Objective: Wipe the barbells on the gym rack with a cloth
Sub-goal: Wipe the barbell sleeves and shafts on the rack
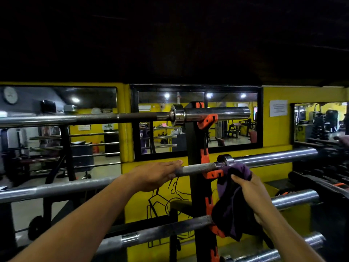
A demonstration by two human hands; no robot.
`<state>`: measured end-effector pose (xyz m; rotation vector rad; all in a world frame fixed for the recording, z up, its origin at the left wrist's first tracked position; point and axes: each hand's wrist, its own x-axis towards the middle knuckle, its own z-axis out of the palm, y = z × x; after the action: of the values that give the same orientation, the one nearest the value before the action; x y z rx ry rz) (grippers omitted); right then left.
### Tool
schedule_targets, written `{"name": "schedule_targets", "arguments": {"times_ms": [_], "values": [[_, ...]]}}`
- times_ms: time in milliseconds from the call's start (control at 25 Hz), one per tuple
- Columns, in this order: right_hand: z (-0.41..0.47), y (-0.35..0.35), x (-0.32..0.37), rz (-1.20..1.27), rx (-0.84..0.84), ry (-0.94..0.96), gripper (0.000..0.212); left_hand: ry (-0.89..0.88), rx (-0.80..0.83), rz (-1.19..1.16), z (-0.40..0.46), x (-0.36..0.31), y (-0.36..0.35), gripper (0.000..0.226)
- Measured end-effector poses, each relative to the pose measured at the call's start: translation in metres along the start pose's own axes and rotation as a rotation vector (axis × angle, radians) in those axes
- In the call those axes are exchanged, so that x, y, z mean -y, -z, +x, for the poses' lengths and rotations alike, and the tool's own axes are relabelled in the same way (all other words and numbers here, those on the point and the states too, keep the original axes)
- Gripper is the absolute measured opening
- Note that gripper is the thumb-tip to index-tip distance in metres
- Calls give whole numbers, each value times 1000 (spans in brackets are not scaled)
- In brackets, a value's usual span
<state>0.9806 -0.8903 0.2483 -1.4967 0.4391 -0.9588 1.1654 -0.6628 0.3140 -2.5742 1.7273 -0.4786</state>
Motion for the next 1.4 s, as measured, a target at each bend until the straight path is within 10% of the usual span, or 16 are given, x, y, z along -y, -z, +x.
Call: {"name": "schedule_targets", "arguments": {"times_ms": [360,640,800,1040,1280,1400], "values": [[-25,-61,62,-122,-59,670,32,50,-62,95,-88,38,4,64],[-52,-104,44,405,269,210,16,55,-288,-719,-80,3,29,74],[-54,-111,39,406,272,108,14,-18,-321,-737,-46,-3,22,23],[-63,-112,9,444,410,-174,107,-120,-340,-580,9,10,19,12],[-72,-138,24,645,287,-180,66,-125,-367,-495,21,30,20,26],[-60,-149,27,511,-44,-74,37,-170,-265,-529,-1,53,18,53]]}}
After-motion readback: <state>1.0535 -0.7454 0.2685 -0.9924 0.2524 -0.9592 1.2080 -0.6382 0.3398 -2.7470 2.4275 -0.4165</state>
